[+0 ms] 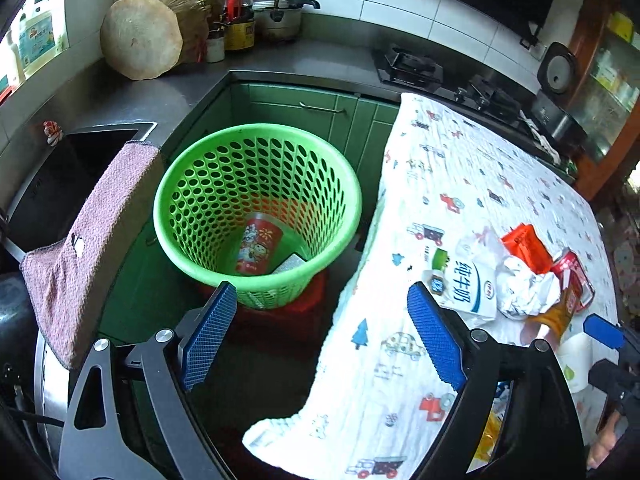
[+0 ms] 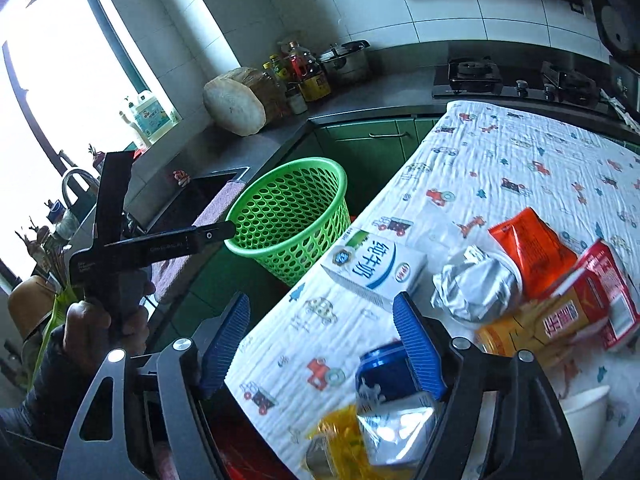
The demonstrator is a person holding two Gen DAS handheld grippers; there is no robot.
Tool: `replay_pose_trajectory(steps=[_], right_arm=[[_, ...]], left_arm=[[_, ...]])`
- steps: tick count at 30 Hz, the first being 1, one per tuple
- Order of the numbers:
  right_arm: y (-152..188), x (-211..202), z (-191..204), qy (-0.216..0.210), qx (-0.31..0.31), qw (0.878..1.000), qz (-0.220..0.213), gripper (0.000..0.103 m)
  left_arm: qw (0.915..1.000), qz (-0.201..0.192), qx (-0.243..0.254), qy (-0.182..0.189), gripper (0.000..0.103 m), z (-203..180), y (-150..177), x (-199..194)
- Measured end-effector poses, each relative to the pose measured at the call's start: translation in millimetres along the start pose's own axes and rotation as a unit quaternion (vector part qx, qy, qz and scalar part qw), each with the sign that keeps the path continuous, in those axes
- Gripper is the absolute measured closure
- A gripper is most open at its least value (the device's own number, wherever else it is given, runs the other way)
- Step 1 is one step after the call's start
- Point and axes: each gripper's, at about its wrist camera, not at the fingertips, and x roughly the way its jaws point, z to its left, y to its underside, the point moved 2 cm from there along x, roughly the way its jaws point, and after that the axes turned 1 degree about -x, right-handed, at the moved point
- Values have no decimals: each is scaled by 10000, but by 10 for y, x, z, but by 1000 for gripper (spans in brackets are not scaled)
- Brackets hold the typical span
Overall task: Collect trash
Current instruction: 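Move both open tools back over the table, then grasp the crushed blue-white can with the right tool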
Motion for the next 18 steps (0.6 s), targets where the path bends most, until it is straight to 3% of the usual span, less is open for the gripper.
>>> replay_pose_trajectory(steps=[8, 12, 18], right_arm=[[592, -318, -168, 331, -223, 9990, 176, 28], [757, -274, -322, 407, -171, 9983, 381, 28], [822, -11, -462, 180, -96, 9968, 770, 30]], left_arm=[[9997, 19, 122, 207, 16, -397, 393, -209], [9995, 80, 48, 293, 16, -467, 557, -263], [9994, 157, -65, 295, 16, -417, 684, -271]])
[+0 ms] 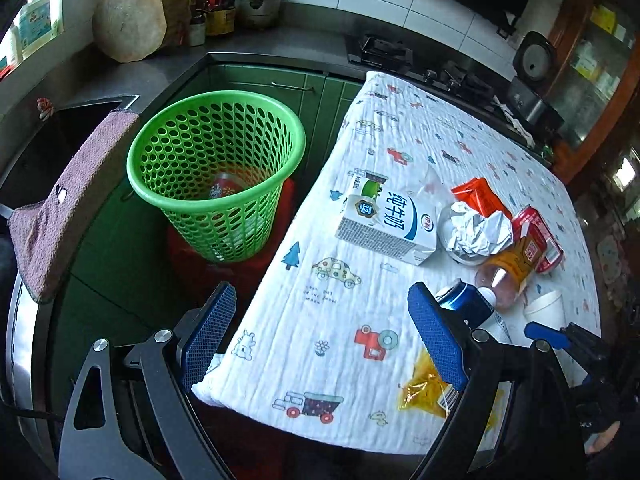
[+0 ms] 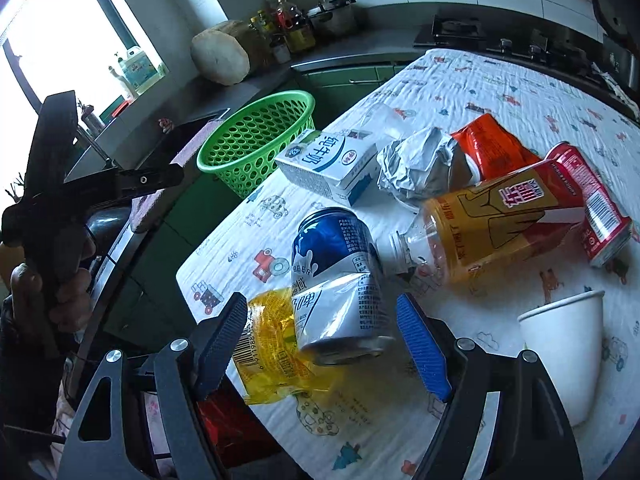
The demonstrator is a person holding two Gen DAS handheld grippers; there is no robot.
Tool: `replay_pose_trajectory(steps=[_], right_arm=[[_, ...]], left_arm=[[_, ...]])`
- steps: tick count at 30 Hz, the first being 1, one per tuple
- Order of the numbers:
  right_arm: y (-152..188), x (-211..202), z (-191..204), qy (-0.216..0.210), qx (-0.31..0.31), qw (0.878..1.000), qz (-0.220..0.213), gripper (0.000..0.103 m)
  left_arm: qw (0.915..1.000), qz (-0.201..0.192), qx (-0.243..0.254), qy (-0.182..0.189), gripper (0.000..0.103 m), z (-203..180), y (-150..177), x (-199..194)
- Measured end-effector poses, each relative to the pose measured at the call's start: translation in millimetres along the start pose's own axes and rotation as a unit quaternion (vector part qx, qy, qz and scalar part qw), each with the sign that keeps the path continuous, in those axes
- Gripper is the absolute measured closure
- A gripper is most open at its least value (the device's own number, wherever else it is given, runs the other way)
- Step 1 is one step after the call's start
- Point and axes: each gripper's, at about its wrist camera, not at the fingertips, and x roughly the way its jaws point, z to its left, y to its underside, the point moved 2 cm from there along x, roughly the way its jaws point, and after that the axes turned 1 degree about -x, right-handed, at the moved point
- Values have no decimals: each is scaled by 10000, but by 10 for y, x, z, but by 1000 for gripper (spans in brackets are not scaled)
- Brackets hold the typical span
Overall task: Collect trash
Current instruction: 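Grasp the crushed blue-white can with the right tool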
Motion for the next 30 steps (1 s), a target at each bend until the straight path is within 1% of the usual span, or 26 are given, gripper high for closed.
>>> replay_pose_trajectory(steps=[2, 3, 6, 7, 11, 14, 18, 22, 30], right_arm=[[-7, 98, -44, -91, 53, 9999, 103, 31], [-13, 151, -72, -188, 108, 9996, 168, 33], [-46, 294, -127, -359, 186, 9986, 344, 35], [-57, 328, -147, -366, 198, 9984, 376, 36], [-105, 488, -203, -439, 168, 9974, 546, 36], [-103, 594, -236, -578, 171, 9957, 702, 36], [-100, 667, -220, -657, 157, 9950, 734, 34], [-85, 723, -143, -532, -37, 9953, 811, 30], [-61, 777, 31, 143, -612, 9951, 764, 29]], left_arm=[[10000, 28, -21, -18, 16, 32, 31, 0], [10000, 36, -29, -40, 16, 52, 46, 1], [9999, 83, -88, -58, 16, 116, 68, 15], [9999, 101, -107, -72, 16, 136, 73, 22], [9998, 149, -147, -75, 16, 207, 85, 43], [9997, 197, -134, -66, 16, 224, 97, 64], [9996, 247, -130, -64, 16, 225, 116, 98], [9995, 284, -121, -49, 16, 211, 142, 118], [9992, 344, -179, 22, 16, 222, 203, 140]])
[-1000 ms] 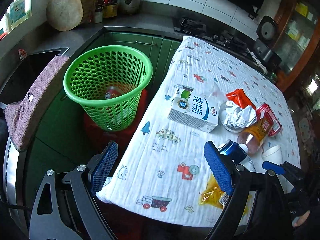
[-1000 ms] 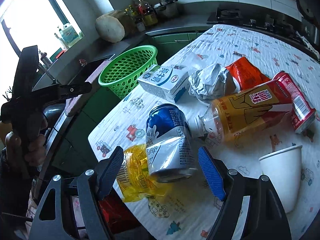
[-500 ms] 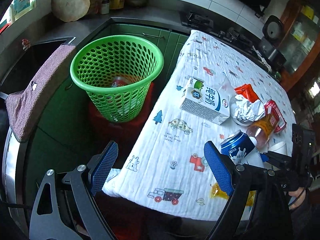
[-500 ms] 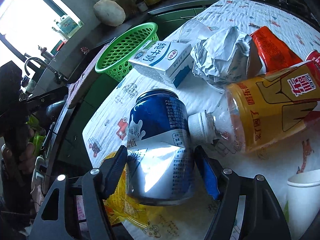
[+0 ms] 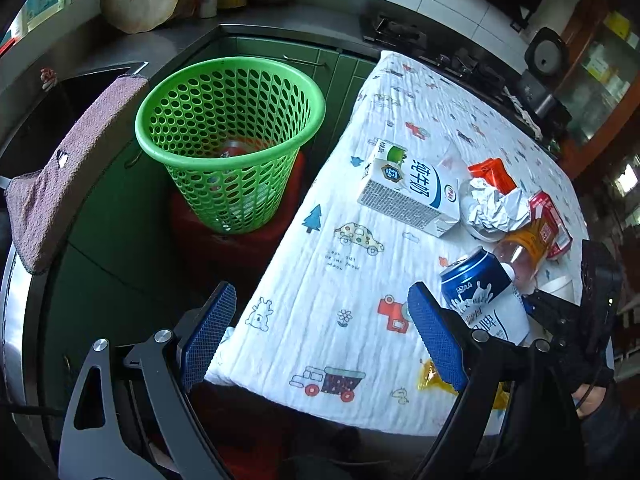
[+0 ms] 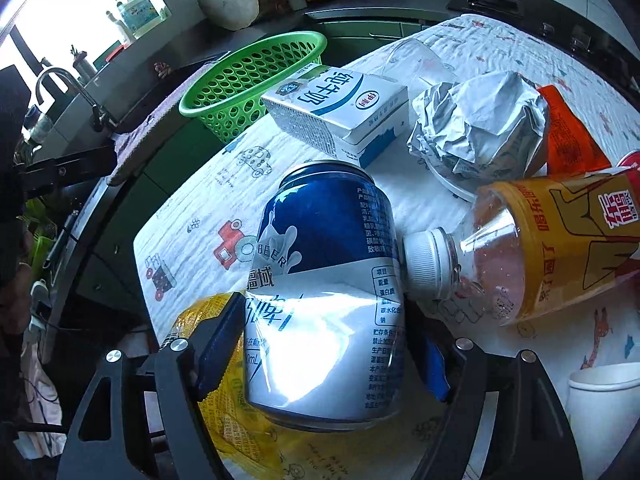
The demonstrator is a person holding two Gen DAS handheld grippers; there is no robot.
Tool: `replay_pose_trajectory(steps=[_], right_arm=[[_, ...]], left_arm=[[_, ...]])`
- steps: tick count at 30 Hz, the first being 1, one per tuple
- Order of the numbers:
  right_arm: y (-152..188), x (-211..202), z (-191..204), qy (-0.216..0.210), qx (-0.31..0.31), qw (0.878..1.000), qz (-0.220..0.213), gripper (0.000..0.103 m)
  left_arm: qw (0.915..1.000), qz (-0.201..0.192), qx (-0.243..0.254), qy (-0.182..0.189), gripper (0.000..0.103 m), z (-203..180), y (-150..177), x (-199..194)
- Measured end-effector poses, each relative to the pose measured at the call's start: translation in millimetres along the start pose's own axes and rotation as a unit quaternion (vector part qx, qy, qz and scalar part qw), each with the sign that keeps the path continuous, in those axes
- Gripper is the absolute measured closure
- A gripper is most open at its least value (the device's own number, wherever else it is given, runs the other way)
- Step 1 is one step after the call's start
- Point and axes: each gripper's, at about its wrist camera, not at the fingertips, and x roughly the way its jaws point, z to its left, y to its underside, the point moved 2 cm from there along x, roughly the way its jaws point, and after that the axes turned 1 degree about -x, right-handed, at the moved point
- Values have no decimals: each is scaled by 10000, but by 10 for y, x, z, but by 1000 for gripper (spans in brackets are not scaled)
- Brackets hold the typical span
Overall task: Collect trash
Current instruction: 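Grasp the crushed blue-white can with the right tool, then grasp the yellow plastic wrapper with the left tool while the right tool holds the can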
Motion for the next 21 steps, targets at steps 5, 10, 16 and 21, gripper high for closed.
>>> replay_pose_trajectory(steps=[5, 10, 16, 21], right_arm=[[22, -2, 38, 173, -117, 9998, -59, 31], [95, -154, 15, 108, 0, 9996, -260, 32], [300, -489, -51, -114, 312, 9981, -526, 32], [520, -741, -112, -90, 519, 9961, -711, 32]], left_arm=[[9999, 78, -13, 105, 16, -30, 49, 14], [9996, 160, 67, 244, 16, -147, 108, 1], [9974, 356, 162, 606, 16, -434, 262, -12], [9935, 631, 265, 915, 16, -755, 453, 29]])
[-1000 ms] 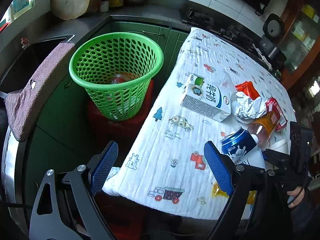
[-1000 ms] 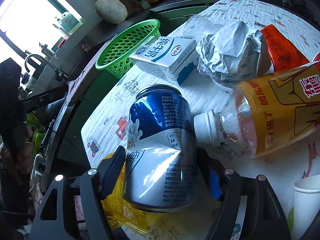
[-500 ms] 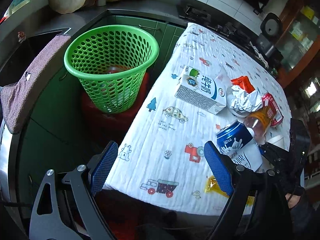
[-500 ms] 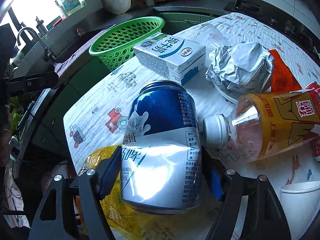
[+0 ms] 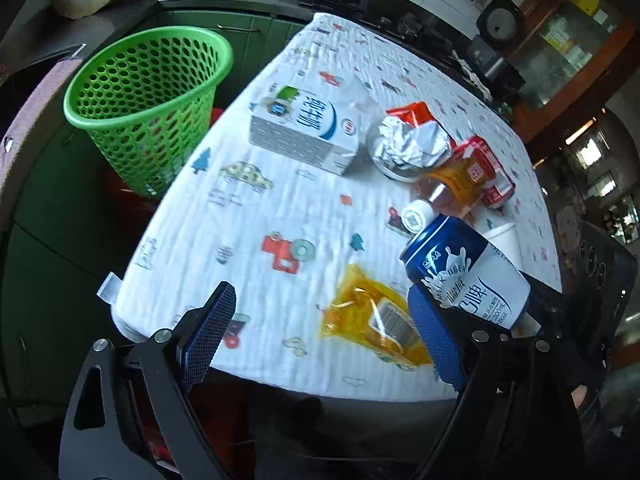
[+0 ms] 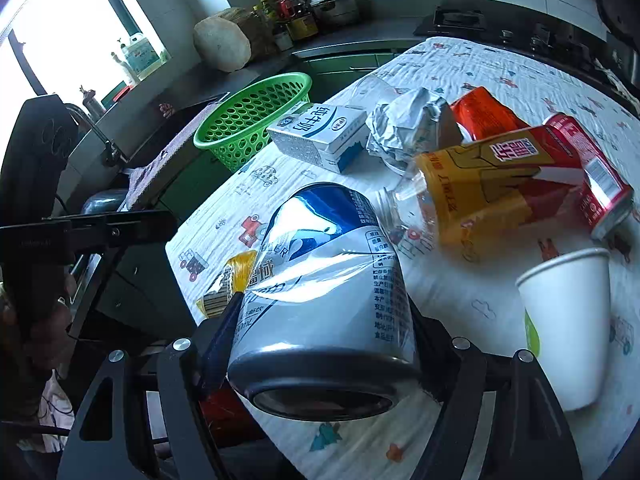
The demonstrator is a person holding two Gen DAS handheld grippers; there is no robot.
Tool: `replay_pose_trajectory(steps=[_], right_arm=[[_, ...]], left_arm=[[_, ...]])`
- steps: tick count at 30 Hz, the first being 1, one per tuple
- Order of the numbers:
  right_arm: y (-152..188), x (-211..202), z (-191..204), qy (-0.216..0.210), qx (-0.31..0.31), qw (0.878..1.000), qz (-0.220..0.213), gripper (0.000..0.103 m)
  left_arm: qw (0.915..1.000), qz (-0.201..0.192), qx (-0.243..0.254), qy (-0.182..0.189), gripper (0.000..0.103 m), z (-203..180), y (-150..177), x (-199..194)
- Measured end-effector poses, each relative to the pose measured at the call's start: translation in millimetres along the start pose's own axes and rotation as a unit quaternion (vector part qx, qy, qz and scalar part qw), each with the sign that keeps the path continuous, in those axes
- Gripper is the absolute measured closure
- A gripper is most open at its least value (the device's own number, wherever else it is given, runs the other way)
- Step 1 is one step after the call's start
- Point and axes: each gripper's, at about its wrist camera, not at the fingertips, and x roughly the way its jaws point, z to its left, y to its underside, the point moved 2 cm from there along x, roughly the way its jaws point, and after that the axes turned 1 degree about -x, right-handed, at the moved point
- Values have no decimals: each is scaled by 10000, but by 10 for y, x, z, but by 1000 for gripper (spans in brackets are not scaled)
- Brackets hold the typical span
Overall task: Collect trash
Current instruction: 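Grasp the yellow plastic wrapper with the left tool while the right tool holds the can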
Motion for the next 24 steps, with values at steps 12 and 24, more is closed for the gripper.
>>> replay_pose_trajectory(steps=[12, 24], right_arm=[[355, -396, -209, 227, 465, 9983, -276, 32], [275, -508, -164, 164, 441, 9979, -440, 32]], left_arm=[[9977, 639, -233, 79, 28, -304, 181, 509], [9976, 679, -105, 107, 78, -335, 136, 581]])
